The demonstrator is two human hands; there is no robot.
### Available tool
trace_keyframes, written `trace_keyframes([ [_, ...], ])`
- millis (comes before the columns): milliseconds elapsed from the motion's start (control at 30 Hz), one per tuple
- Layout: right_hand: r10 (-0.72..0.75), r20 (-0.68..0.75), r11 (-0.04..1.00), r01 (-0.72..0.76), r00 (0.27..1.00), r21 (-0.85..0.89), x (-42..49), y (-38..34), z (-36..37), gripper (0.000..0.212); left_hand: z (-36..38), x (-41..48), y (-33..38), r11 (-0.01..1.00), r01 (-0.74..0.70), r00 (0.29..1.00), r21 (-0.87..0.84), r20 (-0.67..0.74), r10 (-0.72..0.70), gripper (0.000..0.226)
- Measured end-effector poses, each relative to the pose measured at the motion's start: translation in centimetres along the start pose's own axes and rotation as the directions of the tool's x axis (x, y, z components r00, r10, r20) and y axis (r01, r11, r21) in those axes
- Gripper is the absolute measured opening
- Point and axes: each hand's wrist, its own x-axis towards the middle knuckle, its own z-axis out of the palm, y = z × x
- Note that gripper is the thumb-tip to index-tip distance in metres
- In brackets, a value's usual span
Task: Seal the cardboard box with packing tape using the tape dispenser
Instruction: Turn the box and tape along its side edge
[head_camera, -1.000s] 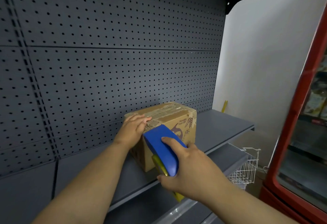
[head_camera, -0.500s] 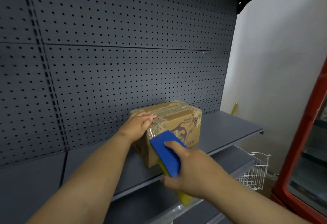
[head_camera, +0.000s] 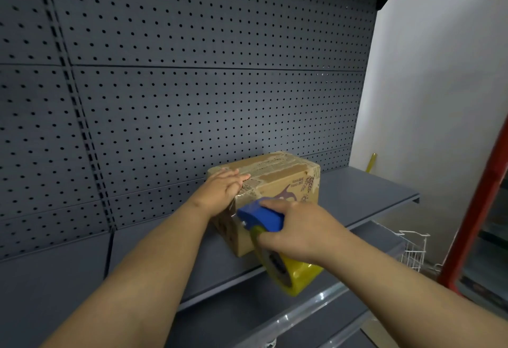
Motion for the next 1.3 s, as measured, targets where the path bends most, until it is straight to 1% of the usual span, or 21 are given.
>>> trace_keyframes([
  [67, -0.011, 0.007, 1.000, 0.011, 1.000, -0.029, -0.1, -0.3, -0.3, 0.059, 0.0, -0.1, 0.0, 1.000, -0.004, 1.000, 0.002, 0.008, 0.004, 0.047],
  [133, 0.000, 0.023, 1.000, 0.000, 1.000, 0.007, 0.0, -0.3, -0.6, 0.057, -0.1, -0.1, 0.0, 1.000, -0.001, 1.000, 0.009, 0.013, 0.001, 0.049],
  [267, 0.016, 0.063, 1.000, -0.017, 0.998, 0.017, 0.3, -0.4, -1.0, 0.056, -0.2, -0.1, 0.2, 1.000, 0.010, 1.000, 0.011, 0.019, -0.010, 0.044],
  [433, 0.011, 0.103, 1.000, -0.013, 0.995, 0.023, 0.9, -1.1, -2.0, 0.048, -0.2, 0.0, 0.0, 1.000, 0.004, 0.999, 0.016, 0.032, -0.005, 0.052],
  [533, -0.006, 0.146, 0.999, 0.000, 0.989, 0.044, 1.3, -1.1, -2.5, 0.047, -0.1, 0.1, 0.0, 1.000, 0.012, 0.999, 0.015, 0.036, -0.013, 0.056],
  [600, -0.015, 0.166, 0.999, 0.007, 0.986, 0.050, 1.3, -0.9, -2.9, 0.054, -0.2, 0.1, -0.1, 1.000, 0.014, 0.999, 0.011, 0.041, -0.015, 0.061],
  [667, -0.050, 0.170, 0.999, 0.048, 0.984, 0.018, 1.2, -0.4, -3.2, 0.060, -0.3, 0.2, -0.1, 1.000, 0.020, 0.999, 0.010, 0.045, -0.021, 0.063],
  [733, -0.088, 0.172, 0.996, 0.091, 0.981, -0.014, 0.9, -0.1, -3.4, 0.060, -0.4, 0.1, 0.0, 1.000, 0.023, 0.999, 0.013, 0.046, -0.024, 0.063],
  [833, -0.074, 0.161, 0.994, 0.086, 0.984, -0.069, 1.3, -0.1, -3.6, 0.057, -0.4, 0.0, 0.3, 1.000, 0.022, 0.999, 0.012, 0.045, -0.022, 0.062],
  [867, -0.052, 0.160, 0.991, 0.071, 0.986, -0.116, 1.5, -0.3, -3.6, 0.052, -0.4, -0.1, 0.4, 1.000, 0.023, 0.999, 0.012, 0.048, -0.024, 0.059],
  [900, -0.037, 0.178, 0.975, 0.075, 0.983, -0.209, 1.6, -0.4, -3.4, 0.044, -0.5, -0.2, 0.5, 0.999, 0.031, 0.998, 0.010, 0.052, -0.032, 0.053],
  [967, 0.004, 0.258, 0.920, 0.097, 0.966, -0.379, 1.0, -0.2, -2.2, 0.035, -0.6, -0.3, 0.6, 0.999, 0.052, 0.997, -0.002, 0.053, -0.052, 0.046],
  [1000, 0.017, 0.282, 0.920, 0.095, 0.959, -0.379, 0.5, 0.2, -1.3, 0.034, -0.6, -0.3, 0.6, 0.998, 0.055, 0.997, -0.008, 0.050, -0.055, 0.045],
  [1033, 0.016, 0.276, 0.943, 0.077, 0.961, -0.323, 0.1, 0.7, -0.6, 0.037, -0.6, -0.3, 0.5, 0.998, 0.054, 0.998, -0.017, 0.042, -0.053, 0.045],
  [1100, -0.017, 0.179, 0.980, 0.052, 0.984, -0.192, -0.5, 1.5, -0.4, 0.048, -0.4, -0.3, 0.5, 0.997, 0.060, 0.998, -0.043, 0.030, -0.059, 0.044],
  [1200, -0.019, 0.000, 0.988, 0.019, 1.000, -0.152, 0.2, 2.4, -2.4, 0.061, -0.4, -0.3, 0.4, 0.999, 0.054, 0.998, -0.002, 0.035, -0.054, 0.044],
  [1267, -0.004, -0.109, 0.996, -0.007, 0.994, -0.094, 0.7, 3.1, -3.7, 0.066, -0.5, -0.4, 0.6, 0.999, 0.035, 0.999, -0.001, -0.030, -0.035, 0.043],
  [1300, 0.011, -0.153, 0.998, -0.020, 0.988, -0.055, 0.7, 3.5, -4.2, 0.067, -0.5, -0.7, 1.0, 0.999, 0.029, 0.997, -0.040, -0.071, -0.031, 0.042],
])
